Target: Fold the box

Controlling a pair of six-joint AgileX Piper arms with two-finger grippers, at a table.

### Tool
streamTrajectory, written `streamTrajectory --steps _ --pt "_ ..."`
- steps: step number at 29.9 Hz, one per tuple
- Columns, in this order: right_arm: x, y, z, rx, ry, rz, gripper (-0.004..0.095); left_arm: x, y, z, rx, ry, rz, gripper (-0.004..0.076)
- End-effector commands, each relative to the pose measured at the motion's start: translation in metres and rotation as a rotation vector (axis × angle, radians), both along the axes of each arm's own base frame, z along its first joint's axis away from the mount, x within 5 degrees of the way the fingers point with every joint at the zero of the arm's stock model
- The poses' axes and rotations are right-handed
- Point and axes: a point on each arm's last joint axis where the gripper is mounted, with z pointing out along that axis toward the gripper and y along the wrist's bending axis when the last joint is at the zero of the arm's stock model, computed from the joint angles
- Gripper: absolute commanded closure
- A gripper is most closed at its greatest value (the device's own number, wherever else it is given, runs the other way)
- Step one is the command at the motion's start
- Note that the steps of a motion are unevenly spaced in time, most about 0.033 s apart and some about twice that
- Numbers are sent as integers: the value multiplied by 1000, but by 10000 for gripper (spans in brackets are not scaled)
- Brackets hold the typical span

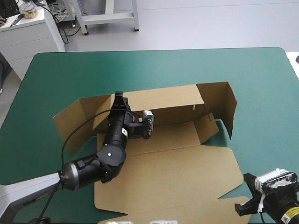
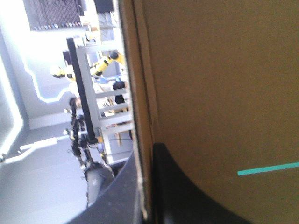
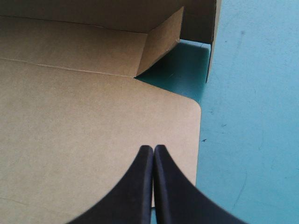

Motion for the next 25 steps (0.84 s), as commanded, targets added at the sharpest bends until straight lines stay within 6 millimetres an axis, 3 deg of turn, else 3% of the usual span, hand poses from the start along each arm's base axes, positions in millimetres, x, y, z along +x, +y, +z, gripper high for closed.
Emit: streamTrajectory --steps 1,12,15,17,23,25 --pt "2 1 12 34 -66 -4 928 -6 1 18 24 -136 -81 734" --pt "2 2 12 141 -30 -47 925 -8 0 12 0 -133 -112 734" --pt "2 2 12 159 -22 -57 882 -8 2 11 -50 -112 -83 734" --pt "2 2 12 191 -10 -74 783 -8 3 9 -63 -87 -67 734" --pt "6 -1 16 308 -14 -172 311 -9 4 6 -70 -58 -51 734" --pt "12 -4 20 326 -28 -228 211 -9 4 6 -71 -57 -53 734"
